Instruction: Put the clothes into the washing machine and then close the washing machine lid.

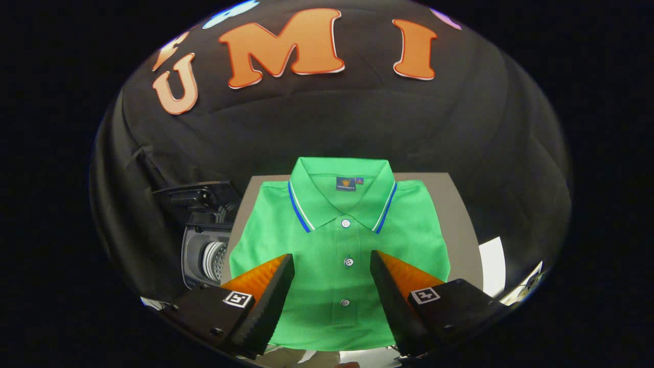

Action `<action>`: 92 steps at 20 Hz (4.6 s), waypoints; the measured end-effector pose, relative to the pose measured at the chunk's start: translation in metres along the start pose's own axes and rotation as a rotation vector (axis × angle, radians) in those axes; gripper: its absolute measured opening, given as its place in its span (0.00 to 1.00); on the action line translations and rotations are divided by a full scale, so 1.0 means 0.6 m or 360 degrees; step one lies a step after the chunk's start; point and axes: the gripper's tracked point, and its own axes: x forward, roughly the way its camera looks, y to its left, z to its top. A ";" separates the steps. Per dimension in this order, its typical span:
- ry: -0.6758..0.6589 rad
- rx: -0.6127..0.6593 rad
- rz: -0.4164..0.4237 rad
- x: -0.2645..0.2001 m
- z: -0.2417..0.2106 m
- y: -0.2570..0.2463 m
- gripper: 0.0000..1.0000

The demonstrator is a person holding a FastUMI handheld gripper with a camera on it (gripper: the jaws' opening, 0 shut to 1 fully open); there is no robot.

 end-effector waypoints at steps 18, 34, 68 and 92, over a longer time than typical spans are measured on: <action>0.0434 -0.0056 -0.0089 0.038 -0.025 -0.017 0.59; -0.0951 -0.0125 -0.0032 -0.006 0.029 -0.044 0.08; -0.1460 -0.0082 0.0632 -0.224 0.029 0.414 0.08; -0.0785 -0.0067 0.0426 0.267 -0.166 0.561 0.08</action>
